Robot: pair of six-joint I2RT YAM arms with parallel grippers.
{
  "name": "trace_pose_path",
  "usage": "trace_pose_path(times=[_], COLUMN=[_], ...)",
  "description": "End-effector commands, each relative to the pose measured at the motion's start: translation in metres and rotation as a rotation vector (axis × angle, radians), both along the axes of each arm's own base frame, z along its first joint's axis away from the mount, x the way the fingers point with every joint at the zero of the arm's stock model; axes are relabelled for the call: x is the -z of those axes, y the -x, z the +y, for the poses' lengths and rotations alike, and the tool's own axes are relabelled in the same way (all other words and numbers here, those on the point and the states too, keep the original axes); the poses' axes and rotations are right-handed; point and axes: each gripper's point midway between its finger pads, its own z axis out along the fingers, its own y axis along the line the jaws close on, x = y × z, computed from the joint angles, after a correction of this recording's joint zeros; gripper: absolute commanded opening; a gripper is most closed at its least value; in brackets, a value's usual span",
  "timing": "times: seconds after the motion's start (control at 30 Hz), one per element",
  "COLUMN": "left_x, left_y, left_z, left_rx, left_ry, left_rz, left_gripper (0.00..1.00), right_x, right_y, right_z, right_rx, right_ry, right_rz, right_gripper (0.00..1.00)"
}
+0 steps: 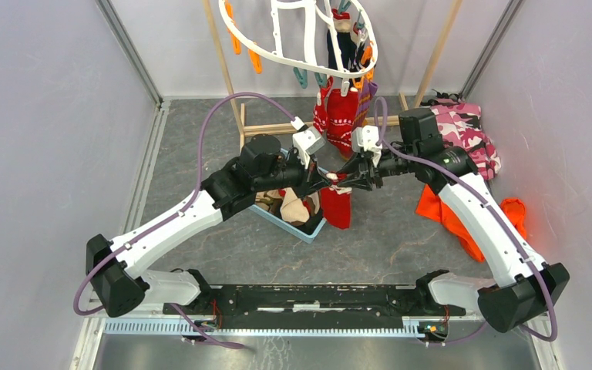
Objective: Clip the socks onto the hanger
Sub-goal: Pick up the sock from the bin.
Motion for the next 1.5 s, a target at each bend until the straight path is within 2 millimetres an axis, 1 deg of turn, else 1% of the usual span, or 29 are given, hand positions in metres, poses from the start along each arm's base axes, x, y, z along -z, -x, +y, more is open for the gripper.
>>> trace_pose_path(times=[0.0, 0.07, 0.13, 0.23, 0.3, 0.33, 0.4, 0.43, 0.47, 0.53, 0.57, 0.6, 0.63, 0.67, 0.73, 0.77, 0.87, 1.0, 1.07, 1.1, 1.13, 1.17, 1.23, 1.3, 1.37, 1.47], left_x=[-0.025, -0.025, -0.026, -0.028, -0.028, -0.028, -0.031, -0.034, -0.036, -0.042, -0.05, -0.055, -0.052, -0.054, -0.061, -0.064, -0.07, -0.074, -0.082, -0.092, -0.093, -0.1, -0.108, -0.116, -0.127, -0.136], left_y=[0.0, 0.0, 0.001, 0.001, 0.0, 0.0, -0.002, -0.003, -0.004, -0.003, -0.001, 0.0, 0.001, 0.002, 0.004, 0.005, 0.005, -0.001, -0.005, -0.007, -0.011, -0.016, -0.031, -0.047, -0.061, -0.086], left_z=[-0.003, -0.002, -0.002, -0.001, -0.001, 0.0, 0.003, 0.005, 0.008, 0.017, 0.024, 0.031, 0.04, 0.048, 0.064, 0.071, 0.087, 0.097, 0.1, 0.102, 0.103, 0.103, 0.106, 0.108, 0.109, 0.11], left_rx=[-0.004, -0.004, 0.002, 0.008, 0.006, 0.004, -0.01, -0.024, -0.036, -0.064, -0.084, -0.107, -0.138, -0.166, -0.22, -0.244, -0.279, -0.253, -0.236, -0.229, -0.233, -0.233, -0.26, -0.297, -0.332, -0.383], left_ry=[0.041, 0.029, 0.025, 0.016, 0.004, -0.002, -0.006, -0.003, -0.001, 0.013, 0.039, 0.064, 0.083, 0.116, 0.195, 0.237, 0.349, 0.437, 0.495, 0.54, 0.553, 0.586, 0.617, 0.648, 0.687, 0.713], left_rz=[-0.018, -0.022, -0.025, -0.031, -0.034, -0.038, -0.049, -0.057, -0.067, -0.088, -0.111, -0.13, -0.139, -0.152, -0.168, -0.168, -0.132, -0.053, -0.044, -0.055, -0.056, -0.06, -0.05, -0.037, -0.033, -0.006], left_gripper=[0.02, 0.02, 0.02, 0.02, 0.02, 0.02, 0.03, 0.05, 0.1, 0.24, 0.31, 0.41, 0.55, 0.66, 0.91, 0.99, 1.0, 1.0, 1.0, 1.0, 1.0, 1.0, 0.99, 0.95, 0.94, 0.9], right_x=[0.001, 0.003, 0.003, 0.002, -0.001, -0.004, -0.005, -0.007, -0.006, -0.008, -0.009, -0.009, -0.009, -0.009, -0.01, -0.01, -0.007, -0.006, -0.005, -0.005, -0.004, -0.003, -0.002, -0.001, -0.002, -0.002], right_y=[-0.002, -0.002, -0.002, -0.001, -0.001, -0.001, 0.0, 0.001, 0.001, 0.004, 0.006, 0.007, 0.006, 0.005, 0.002, 0.001, -0.003, -0.007, -0.009, -0.01, -0.011, -0.012, -0.014, -0.015, -0.015, -0.017], right_z=[0.001, 0.001, 0.001, 0.004, 0.005, 0.006, 0.007, 0.008, 0.009, 0.011, 0.012, 0.011, 0.011, 0.009, 0.006, 0.004, 0.002, -0.002, -0.003, -0.004, -0.005, -0.006, -0.007, -0.008, -0.009, -0.01], right_rx=[-0.002, -0.006, -0.007, -0.016, -0.023, -0.026, -0.03, -0.032, -0.03, -0.036, -0.04, -0.043, -0.042, -0.036, -0.026, -0.025, -0.01, 0.007, 0.016, 0.018, 0.024, 0.031, 0.045, 0.056, 0.064, 0.077], right_ry=[0.044, 0.061, 0.067, 0.067, 0.06, 0.056, 0.048, 0.04, 0.032, 0.002, -0.017, -0.032, -0.044, -0.055, -0.073, -0.082, -0.092, -0.097, -0.102, -0.105, -0.107, -0.11, -0.114, -0.115, -0.118, -0.122], right_rz=[-0.051, -0.067, -0.074, -0.081, -0.08, -0.083, -0.071, -0.059, -0.038, 0.0, 0.024, 0.049, 0.066, 0.08, 0.103, 0.116, 0.143, 0.152, 0.157, 0.163, 0.167, 0.174, 0.18, 0.183, 0.184, 0.189], right_gripper=[0.39, 0.39, 0.35, 0.2, 0.05, 0.01, 0.0, 0.0, 0.0, 0.0, 0.0, 0.0, 0.0, 0.0, 0.0, 0.0, 0.0, 0.0, 0.0, 0.0, 0.0, 0.0, 0.0, 0.0, 0.0, 0.0])
